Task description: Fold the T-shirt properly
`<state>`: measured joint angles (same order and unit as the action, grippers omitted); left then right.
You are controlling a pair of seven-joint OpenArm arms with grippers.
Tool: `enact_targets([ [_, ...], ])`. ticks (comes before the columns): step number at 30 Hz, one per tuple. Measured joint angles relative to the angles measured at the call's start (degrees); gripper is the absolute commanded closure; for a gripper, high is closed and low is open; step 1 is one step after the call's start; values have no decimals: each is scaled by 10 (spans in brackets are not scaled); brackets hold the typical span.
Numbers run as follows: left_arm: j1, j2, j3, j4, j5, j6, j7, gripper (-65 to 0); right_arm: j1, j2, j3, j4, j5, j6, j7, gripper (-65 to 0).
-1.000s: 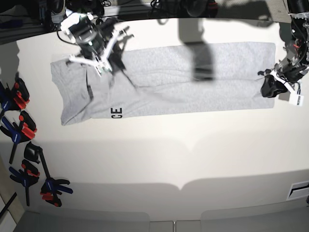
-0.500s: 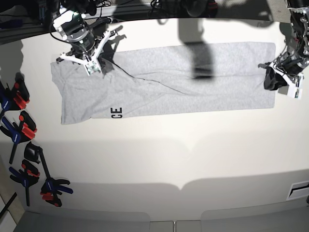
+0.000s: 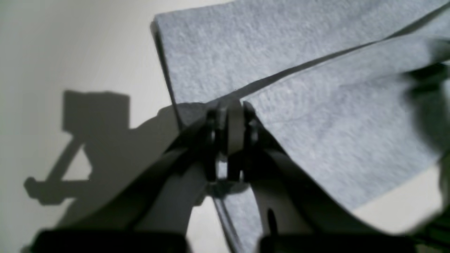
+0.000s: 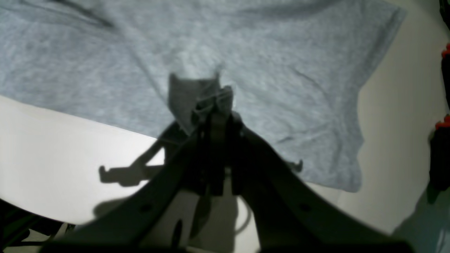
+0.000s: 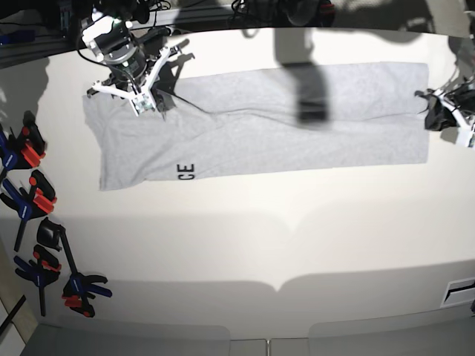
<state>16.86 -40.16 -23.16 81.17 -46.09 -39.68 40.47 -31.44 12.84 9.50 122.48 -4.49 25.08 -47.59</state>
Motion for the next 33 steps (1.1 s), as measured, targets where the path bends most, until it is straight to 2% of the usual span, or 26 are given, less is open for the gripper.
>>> enact_targets([
  [3,26,-15,0,1,-35,0,0,0,0,0,0,0,0,0,0,0],
  [10,70,-11,2,1,-77,0,-1,0,0,0,0,0,0,0,0,0],
  [17,91,-5,2,1,-53,0,-10,0,0,0,0,0,0,0,0,0],
  [21,91,-3,2,1,-27,1,-16,-232,0,0,0,0,0,0,-14,0],
  [23,91,-3,2,1,-25,0,-15,-287,0,7,0,0,1,7,-22,0],
  [25,91,-3,2,1,-25,0,-16,-293,-2,16,0,0,0,18,-36,0],
  [30,93,-3,2,1,-25,0,-14,-293,-2,42,0,0,-6,20,-61,0],
  [33,93,-3,2,1,-4,0,-14,-293,-1,45,9,0,-26,20,-63,0],
])
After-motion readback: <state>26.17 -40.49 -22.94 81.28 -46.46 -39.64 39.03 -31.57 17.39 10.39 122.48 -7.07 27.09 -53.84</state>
